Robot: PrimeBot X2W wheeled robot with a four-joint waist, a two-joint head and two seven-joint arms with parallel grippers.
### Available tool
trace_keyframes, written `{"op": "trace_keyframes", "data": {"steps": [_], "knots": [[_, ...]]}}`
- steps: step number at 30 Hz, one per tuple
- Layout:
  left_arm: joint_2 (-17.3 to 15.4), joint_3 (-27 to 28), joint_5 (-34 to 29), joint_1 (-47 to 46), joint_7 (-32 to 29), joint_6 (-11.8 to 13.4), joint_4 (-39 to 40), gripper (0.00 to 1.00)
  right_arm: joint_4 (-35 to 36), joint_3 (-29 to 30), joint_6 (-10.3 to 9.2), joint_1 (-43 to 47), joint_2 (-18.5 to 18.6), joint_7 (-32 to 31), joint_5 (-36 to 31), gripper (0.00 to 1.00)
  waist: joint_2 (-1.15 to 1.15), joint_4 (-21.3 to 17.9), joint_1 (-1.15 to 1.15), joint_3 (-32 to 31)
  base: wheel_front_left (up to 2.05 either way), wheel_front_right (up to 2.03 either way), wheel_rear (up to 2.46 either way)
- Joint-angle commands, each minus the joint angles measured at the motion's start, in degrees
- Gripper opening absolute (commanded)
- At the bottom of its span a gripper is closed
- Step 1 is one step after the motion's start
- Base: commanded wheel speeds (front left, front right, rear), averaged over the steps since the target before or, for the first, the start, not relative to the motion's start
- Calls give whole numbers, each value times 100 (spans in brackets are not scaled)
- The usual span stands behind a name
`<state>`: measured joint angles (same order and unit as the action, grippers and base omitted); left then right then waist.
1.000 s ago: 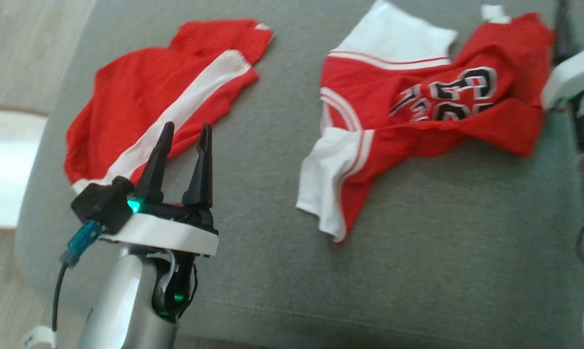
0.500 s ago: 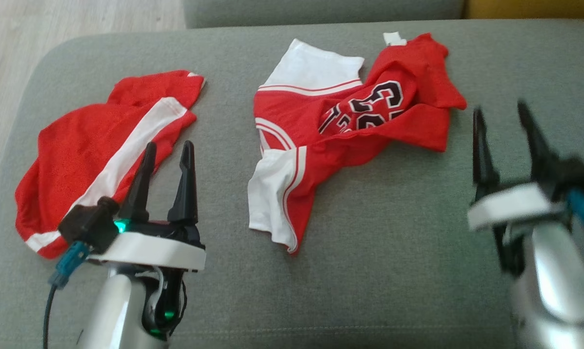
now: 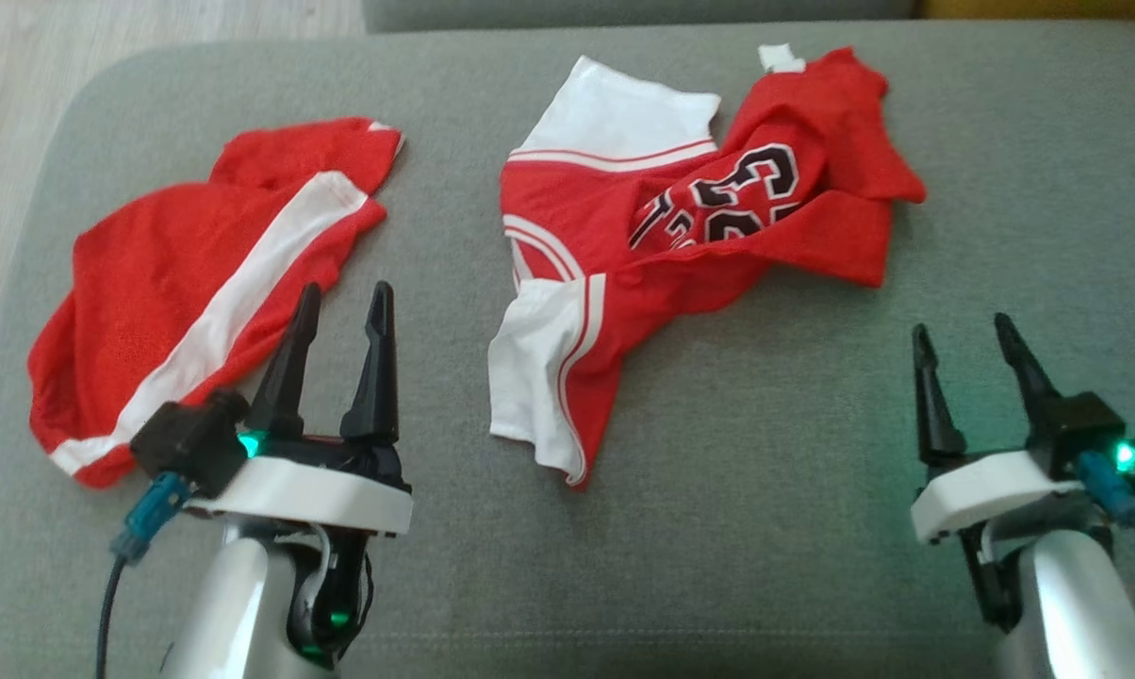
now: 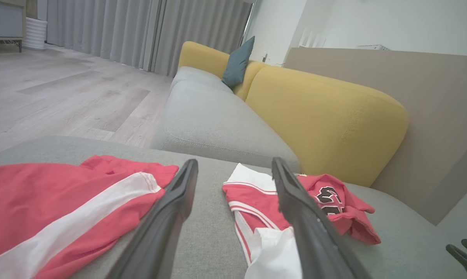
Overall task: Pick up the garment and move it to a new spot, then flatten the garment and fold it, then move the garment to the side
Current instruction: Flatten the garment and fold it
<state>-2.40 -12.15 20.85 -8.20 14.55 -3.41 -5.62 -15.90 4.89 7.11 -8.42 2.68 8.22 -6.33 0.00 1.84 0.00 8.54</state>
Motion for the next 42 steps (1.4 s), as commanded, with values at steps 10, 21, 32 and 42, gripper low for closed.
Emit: {"op": "trace_keyframes", "data": {"steps": [10, 21, 32, 42], "knots": [[-48, 129, -57, -446, 45, -130, 144, 100, -880, 479, 37, -1037, 21, -589, -887, 100, 0, 517, 0, 618, 0, 0, 0], [-48, 132, -44, -632, 45, -203, 97, 100, -1741, 998, 37, -1773, 21, -398, -1251, 100, 0, 828, 0, 967, 0, 0, 0], [-48, 199, -71, -608, 45, -204, 34, 100, -2074, 1519, 37, -2066, 21, -73, -1859, 0, 0, 654, 0, 792, 0, 0, 0], [-48, 142, 22, -392, 45, -89, 69, 100, -1279, 1189, 37, -1574, 228, -371, -2921, 0, 0, 132, 0, 206, 0, 0, 0]]}}
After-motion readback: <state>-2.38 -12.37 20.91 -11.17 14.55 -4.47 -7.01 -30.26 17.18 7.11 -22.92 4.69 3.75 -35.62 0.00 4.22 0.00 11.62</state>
